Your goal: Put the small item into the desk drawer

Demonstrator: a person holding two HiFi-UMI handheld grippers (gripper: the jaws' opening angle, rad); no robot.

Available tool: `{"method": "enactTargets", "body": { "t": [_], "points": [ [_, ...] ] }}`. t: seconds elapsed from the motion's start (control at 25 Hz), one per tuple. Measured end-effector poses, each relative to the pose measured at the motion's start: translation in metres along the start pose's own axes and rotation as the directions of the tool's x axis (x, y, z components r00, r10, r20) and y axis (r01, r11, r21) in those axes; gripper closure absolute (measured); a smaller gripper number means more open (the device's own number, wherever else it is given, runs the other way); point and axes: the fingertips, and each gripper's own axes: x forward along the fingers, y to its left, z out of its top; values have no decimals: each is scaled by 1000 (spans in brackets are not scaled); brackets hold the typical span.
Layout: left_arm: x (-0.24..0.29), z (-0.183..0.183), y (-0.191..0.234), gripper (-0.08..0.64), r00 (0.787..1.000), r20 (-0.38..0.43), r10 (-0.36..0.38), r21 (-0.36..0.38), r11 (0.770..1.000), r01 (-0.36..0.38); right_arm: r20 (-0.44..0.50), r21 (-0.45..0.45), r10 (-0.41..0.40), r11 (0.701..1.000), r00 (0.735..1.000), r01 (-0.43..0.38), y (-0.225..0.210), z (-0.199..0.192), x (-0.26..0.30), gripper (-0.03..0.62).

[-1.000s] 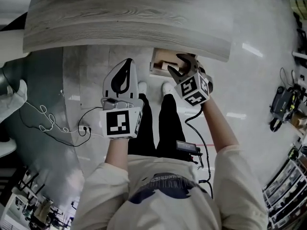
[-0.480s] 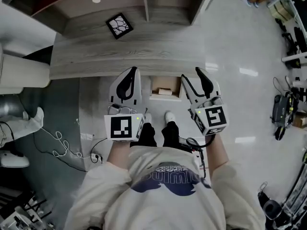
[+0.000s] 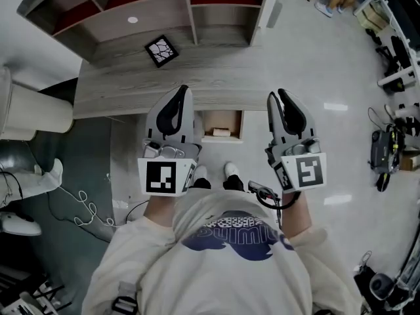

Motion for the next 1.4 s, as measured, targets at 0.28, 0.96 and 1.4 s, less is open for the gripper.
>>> {"method": "enactTargets", "body": {
  "t": [0.28,0.96,1.4],
  "points": [
    [-1,20,-7,552,997,78,-2,4,1000,1,35,-23,-50,998,998,50,1,13,-9,594],
    [-7,22,-14,552,997,75,-19,11,1000,19,63,-60,-76,995,995,80,6,23,-13,595],
    [-4,19,-10,552,998,66,-13,19,1000,11,54,-109,-78,991,995,84,14,21,-6,595]
  ]
}}
